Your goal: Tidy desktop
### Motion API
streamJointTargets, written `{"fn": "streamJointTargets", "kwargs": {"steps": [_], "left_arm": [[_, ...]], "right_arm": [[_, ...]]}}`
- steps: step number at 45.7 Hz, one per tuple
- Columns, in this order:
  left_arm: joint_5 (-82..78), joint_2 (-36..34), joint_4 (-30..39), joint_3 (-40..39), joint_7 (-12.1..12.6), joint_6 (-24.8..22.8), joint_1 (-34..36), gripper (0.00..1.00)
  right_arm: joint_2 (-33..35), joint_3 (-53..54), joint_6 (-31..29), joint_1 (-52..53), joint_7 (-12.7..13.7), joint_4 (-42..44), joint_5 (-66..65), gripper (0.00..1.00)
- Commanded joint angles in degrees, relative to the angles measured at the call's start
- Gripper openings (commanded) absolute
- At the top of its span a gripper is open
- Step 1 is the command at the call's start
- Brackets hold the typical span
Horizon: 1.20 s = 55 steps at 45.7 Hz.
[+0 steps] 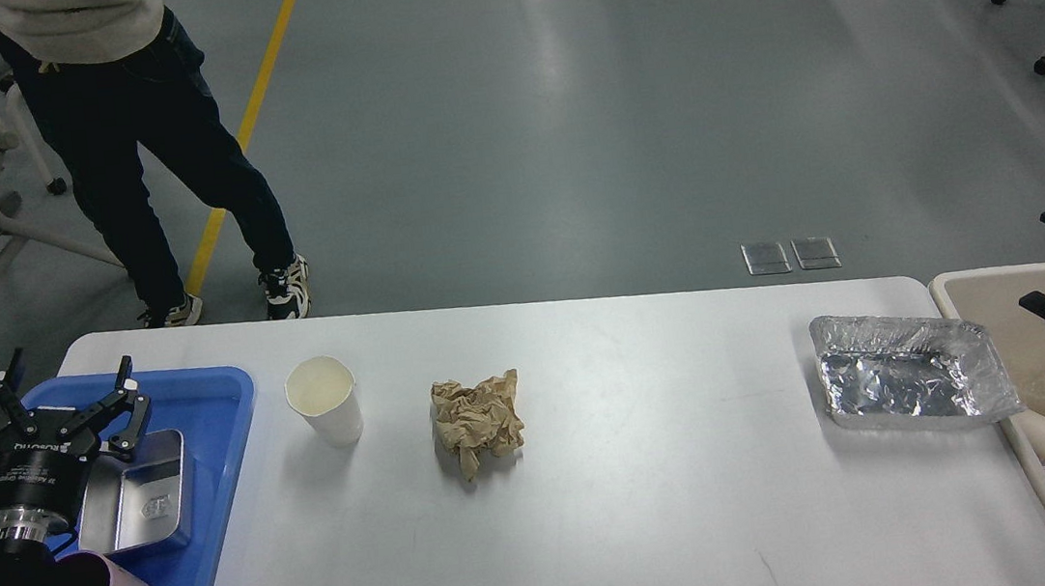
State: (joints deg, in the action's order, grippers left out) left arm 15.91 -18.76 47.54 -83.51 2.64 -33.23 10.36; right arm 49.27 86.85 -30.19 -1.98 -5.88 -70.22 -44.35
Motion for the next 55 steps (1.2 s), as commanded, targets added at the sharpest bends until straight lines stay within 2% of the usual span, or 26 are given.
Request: {"fn": "streamJointTargets", "kwargs": {"steps": [1,20,34,47,55], "left_arm": [[0.0,0.04,0.01,0.01,-0.09,0.1,0.27,0.96],[0.0,0.92,0.01,0.01,-0.36,0.98,0.36,0.96],[0.0,1.01,0.01,0.01,-0.36,1.07,0.45,0.96],[-0.09,1.1,0.01,0.1,-0.36,1.07,0.36,0.96],[-0.09,1.1,0.01,0.1,-0.36,1.07,0.27,0.96]], "right_arm": [[5.73,-0.02,-0.31,-0.3,0.0,-4.65,-7.06,1.0],[27.89,-1.33,-0.14,-0.48,-0.27,-18.36,-23.84,1.0],[36.5,-0.98,0.04,-0.13,-0.27,-25.22,-40.37,1.0],[44.49,-1.25,-0.49,-0.13,-0.36,-29.36,-40.91,1.0],[46.18,-1.6,-3.12,-0.13,-0.44,-29.1,-40.73,1.0]]}}
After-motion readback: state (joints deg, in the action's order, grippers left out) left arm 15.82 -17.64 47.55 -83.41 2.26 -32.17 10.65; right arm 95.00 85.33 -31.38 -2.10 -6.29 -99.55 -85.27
